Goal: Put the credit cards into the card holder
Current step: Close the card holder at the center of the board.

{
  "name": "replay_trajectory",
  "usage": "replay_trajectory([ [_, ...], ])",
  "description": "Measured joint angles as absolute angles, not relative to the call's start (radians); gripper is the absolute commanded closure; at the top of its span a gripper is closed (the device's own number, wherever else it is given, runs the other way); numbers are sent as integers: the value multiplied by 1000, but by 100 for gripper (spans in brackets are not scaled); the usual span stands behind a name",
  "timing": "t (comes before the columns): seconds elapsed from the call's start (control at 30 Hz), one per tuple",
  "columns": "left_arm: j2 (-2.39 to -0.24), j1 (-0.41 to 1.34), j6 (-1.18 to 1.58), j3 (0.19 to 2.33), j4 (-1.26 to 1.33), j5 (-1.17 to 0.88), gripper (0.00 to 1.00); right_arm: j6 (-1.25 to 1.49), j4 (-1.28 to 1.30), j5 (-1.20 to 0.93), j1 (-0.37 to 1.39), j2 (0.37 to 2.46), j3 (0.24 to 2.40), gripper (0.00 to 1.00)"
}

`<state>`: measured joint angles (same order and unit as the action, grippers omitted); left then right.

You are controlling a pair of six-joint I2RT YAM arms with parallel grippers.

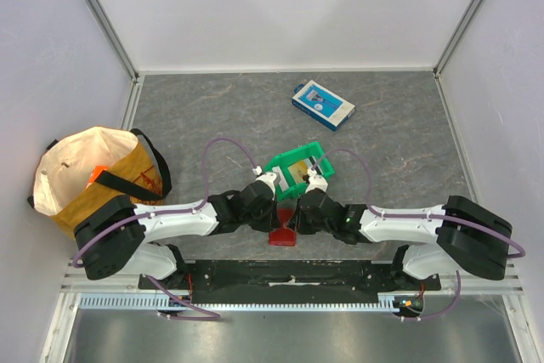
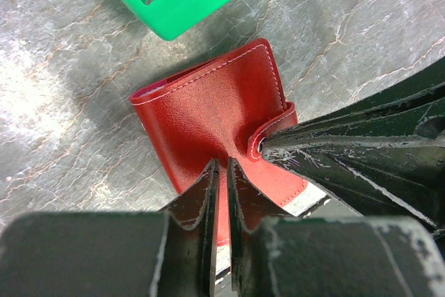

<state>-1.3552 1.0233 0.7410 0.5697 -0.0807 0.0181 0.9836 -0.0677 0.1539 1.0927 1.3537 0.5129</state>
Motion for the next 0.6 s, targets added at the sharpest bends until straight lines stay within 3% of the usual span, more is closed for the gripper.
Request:
replay_trajectory([
  [0.23,-1355,1023,740,570,-82,22,87,984,-29,156,1093,1375,547,95],
  [0.6,-1355,1022,737,569,-82,26,89,948,237,168,1093,1496,760,93],
])
